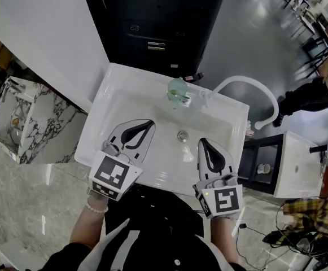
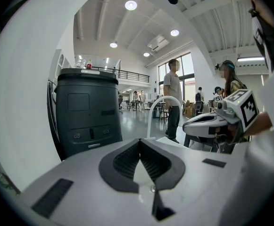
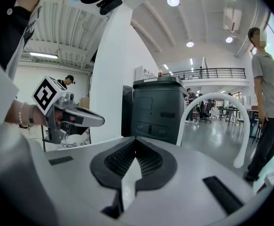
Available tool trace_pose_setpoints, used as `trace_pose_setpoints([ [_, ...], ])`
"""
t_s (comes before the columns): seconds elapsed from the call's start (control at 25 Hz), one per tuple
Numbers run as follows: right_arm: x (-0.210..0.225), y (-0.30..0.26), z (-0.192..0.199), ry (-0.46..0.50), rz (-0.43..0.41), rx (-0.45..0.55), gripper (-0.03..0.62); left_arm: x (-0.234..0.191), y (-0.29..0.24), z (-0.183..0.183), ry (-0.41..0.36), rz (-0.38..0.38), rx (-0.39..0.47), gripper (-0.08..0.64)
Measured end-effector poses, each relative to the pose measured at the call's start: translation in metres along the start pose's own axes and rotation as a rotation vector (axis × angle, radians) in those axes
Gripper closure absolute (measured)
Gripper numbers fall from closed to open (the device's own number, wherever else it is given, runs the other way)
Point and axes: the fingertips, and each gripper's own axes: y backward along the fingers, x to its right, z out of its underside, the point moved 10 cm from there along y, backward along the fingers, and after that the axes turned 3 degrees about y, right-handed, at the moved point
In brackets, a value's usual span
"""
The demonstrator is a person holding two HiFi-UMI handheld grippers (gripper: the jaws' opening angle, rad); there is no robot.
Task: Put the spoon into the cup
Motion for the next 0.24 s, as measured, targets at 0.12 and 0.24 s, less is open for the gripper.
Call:
trace_pose_setpoints([
  [0.12, 0.0002, -0.0005, 0.0009, 0.002, -0.004, -0.004, 0.592, 0.0002, -0.0013, 0.0003, 0.002, 0.002, -0.001, 0.558],
  [0.24, 0.0008, -0.0006, 0.002, 0.003, -0.007, -0.01, 0.592, 0.0007, -0.0025, 0.0013, 0.003, 0.002, -0.005, 0.56],
])
